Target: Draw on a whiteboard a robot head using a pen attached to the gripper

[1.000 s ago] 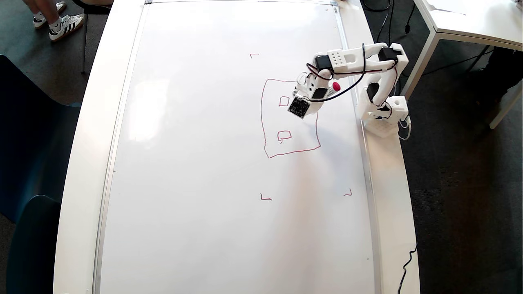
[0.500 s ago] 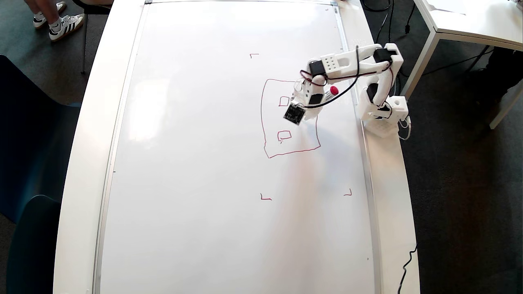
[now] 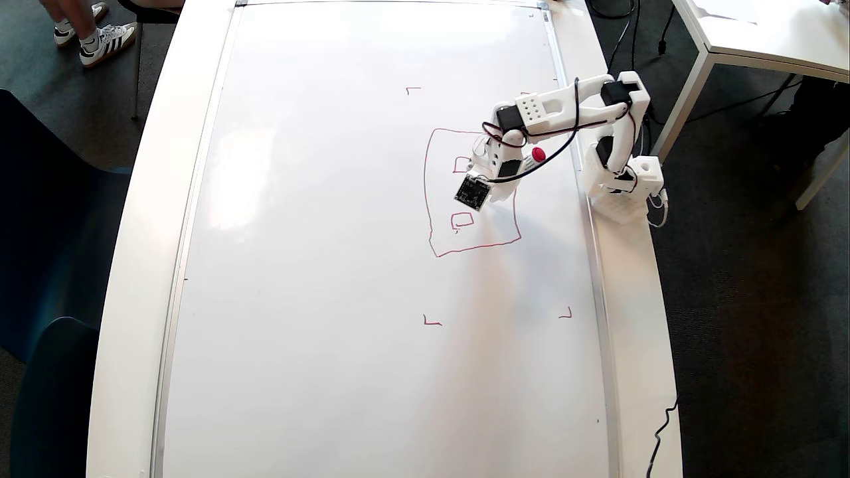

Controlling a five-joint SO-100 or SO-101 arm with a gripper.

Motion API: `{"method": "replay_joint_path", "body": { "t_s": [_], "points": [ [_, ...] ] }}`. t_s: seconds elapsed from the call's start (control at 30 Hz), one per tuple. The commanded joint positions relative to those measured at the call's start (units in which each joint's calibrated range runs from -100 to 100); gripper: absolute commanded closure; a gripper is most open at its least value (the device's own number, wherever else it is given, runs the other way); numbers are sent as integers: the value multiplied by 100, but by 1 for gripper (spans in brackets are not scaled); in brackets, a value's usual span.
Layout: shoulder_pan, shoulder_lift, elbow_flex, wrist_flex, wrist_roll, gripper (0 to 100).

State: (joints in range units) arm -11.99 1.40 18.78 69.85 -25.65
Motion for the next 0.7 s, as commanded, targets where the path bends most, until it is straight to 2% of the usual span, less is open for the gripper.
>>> {"method": "replay_joint_path", "body": {
  "t_s": [0.0,0.67],
  "points": [
    [9,74,-221,-43,-67,99],
    [267,275,-166,35,-185,99]
  ]
}}
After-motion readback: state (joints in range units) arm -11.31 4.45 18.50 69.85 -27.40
